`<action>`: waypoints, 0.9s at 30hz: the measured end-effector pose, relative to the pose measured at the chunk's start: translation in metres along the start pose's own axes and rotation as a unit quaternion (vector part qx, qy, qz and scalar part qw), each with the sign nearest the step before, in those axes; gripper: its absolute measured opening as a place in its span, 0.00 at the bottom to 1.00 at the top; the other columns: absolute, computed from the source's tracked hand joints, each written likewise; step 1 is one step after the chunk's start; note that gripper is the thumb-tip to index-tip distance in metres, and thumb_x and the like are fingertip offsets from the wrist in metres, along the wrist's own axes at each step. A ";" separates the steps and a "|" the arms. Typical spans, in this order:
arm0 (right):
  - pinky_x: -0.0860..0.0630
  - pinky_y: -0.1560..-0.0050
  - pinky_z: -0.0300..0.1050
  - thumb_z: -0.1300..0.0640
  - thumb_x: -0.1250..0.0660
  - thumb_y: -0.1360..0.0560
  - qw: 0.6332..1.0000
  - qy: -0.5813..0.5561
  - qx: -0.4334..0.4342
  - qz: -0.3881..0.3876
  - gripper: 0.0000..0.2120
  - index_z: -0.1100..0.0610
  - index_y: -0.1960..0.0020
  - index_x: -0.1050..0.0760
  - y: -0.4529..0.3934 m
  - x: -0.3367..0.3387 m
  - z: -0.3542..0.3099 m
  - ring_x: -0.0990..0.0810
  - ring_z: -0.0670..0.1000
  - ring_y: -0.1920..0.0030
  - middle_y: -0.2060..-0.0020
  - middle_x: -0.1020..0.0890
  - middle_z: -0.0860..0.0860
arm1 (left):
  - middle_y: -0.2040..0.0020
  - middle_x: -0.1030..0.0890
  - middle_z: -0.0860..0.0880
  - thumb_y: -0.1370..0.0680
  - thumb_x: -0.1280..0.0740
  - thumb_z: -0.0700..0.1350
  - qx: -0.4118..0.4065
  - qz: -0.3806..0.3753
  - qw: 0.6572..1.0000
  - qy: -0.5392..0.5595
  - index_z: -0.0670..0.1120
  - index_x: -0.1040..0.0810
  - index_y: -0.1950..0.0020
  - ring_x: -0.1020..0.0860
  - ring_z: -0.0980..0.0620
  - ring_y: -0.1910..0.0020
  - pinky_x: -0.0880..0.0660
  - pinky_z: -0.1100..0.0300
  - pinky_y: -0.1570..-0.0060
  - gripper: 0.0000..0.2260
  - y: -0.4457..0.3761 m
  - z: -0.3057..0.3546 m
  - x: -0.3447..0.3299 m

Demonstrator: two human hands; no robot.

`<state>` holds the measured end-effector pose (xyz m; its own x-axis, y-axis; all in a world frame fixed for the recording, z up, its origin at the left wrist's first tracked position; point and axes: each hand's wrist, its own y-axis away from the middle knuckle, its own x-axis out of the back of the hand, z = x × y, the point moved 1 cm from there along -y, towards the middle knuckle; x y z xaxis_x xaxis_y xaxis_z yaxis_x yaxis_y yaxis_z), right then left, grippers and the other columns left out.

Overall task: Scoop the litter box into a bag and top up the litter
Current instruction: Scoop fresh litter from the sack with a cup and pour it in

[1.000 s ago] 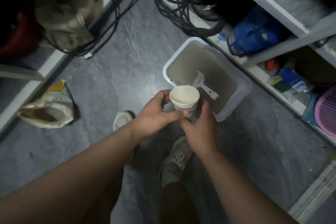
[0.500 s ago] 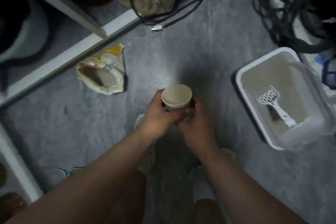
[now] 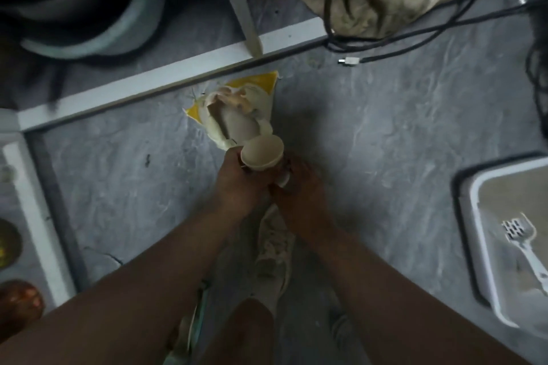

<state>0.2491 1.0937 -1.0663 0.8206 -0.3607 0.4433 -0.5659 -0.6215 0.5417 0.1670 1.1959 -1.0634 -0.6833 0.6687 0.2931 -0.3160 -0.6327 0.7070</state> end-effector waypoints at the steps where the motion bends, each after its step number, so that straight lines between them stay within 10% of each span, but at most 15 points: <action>1: 0.27 0.43 0.43 0.57 0.29 0.28 1.000 0.003 0.008 0.000 0.23 0.55 0.34 0.25 -0.005 -0.006 0.000 0.22 0.55 0.40 0.41 0.19 0.53 | 0.59 0.15 0.52 0.30 0.21 0.34 0.012 0.003 1.000 0.009 0.40 0.19 0.48 0.16 0.57 0.61 0.23 0.62 0.60 0.13 -0.012 -0.006 0.005; 4: 0.36 0.50 0.25 0.60 0.29 0.25 1.000 0.010 -0.005 -0.007 0.25 0.54 0.29 0.28 -0.019 -0.010 0.000 0.26 0.48 0.39 0.39 0.24 0.49 | 0.49 0.17 0.50 0.36 0.17 0.49 0.062 0.039 0.996 -0.050 0.46 0.23 0.40 0.18 0.52 0.51 0.20 0.54 0.49 0.29 -0.045 -0.024 0.017; 10: 0.32 0.50 0.38 0.60 0.27 0.27 1.000 0.026 -0.004 0.014 0.27 0.56 0.29 0.29 -0.034 -0.014 0.019 0.22 0.55 0.41 0.38 0.24 0.54 | 0.43 0.17 0.50 0.52 0.23 0.67 0.096 0.111 0.984 -0.099 0.50 0.23 0.36 0.18 0.48 0.44 0.19 0.49 0.43 0.46 -0.096 -0.040 0.021; 20: 0.37 0.57 0.21 0.61 0.28 0.27 0.999 0.014 -0.029 0.038 0.26 0.53 0.31 0.27 -0.025 -0.004 0.057 0.22 0.52 0.42 0.38 0.24 0.51 | 0.33 0.23 0.44 0.37 0.18 0.60 0.124 0.172 0.976 -0.054 0.46 0.32 0.28 0.24 0.42 0.33 0.23 0.47 0.38 0.43 -0.111 -0.035 0.002; 27: 0.30 0.49 0.40 0.60 0.29 0.27 0.998 0.008 -0.022 0.051 0.25 0.55 0.31 0.27 -0.020 0.006 0.064 0.23 0.53 0.42 0.40 0.24 0.51 | 0.29 0.26 0.42 0.32 0.18 0.55 0.133 0.208 0.968 -0.048 0.44 0.36 0.25 0.26 0.41 0.31 0.24 0.46 0.34 0.43 -0.117 -0.041 -0.009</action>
<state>0.2703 1.0591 -1.1204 0.7567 -0.4093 0.5099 -0.6503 -0.5512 0.5227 0.1834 1.2483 -1.1751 -0.6461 0.4193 0.6377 0.1629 -0.7406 0.6519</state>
